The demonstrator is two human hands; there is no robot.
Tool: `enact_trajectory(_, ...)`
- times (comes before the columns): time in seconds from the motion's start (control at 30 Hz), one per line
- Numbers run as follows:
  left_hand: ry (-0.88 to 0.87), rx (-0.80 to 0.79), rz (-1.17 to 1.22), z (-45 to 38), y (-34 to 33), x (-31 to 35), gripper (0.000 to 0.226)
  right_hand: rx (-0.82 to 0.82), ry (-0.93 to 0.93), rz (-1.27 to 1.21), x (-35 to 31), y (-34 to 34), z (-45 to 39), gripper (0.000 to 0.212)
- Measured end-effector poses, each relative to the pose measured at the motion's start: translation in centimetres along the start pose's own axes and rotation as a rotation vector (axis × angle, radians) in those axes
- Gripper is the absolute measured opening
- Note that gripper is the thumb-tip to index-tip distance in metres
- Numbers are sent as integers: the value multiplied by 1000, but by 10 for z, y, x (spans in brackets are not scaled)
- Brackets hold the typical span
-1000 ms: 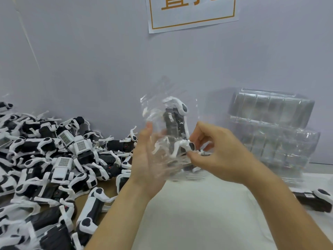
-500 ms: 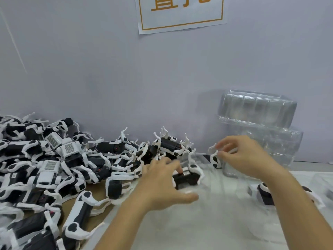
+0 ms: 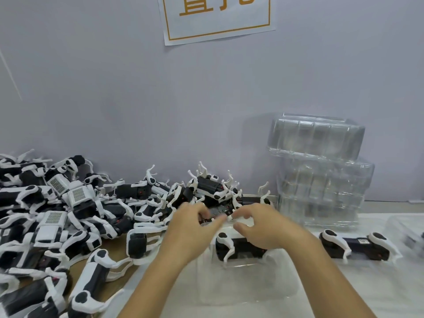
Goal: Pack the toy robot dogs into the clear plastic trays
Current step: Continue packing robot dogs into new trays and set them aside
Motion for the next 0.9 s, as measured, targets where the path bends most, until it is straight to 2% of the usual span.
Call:
enact_trajectory(0.03,80,53,-51,1,7,-4,42,15,-22,20,3,0,-1,37)
enact_trajectory(0.1,214,-27,-91,5,6,-13,50,50,-68,47,6,0,-2,36)
enact_trajectory(0.2,297,-162,153,12,-11,-14,48,122,-107,26,7,4,-2,37)
enact_trajectory(0.27,282,-125,260,11,-15,-12,41,193,-121,-4,7,9,0,37)
enact_trajectory(0.33,270,-101,333,9,-18,-10,45,258,-135,-64,7,14,2,36)
enact_trajectory(0.57,298,-139,516,8,-22,-10,43,473,-232,-229,11,35,10,32)
enact_trajectory(0.77,322,-205,673,10,-32,0,44,566,-281,-383,17,45,15,26)
enact_trajectory(0.9,323,-246,872,15,-54,25,42,597,-310,-430,22,50,17,21)
Point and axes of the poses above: each hand's wrist, its own z-axis away from the middle knuckle, its own y-axis out of the back of the hand, x = y × z, the point moved 6 cm from there along -z, towards the middle knuckle, and after that the axes turned 13 degrees about -y, right-handed, at the moved point
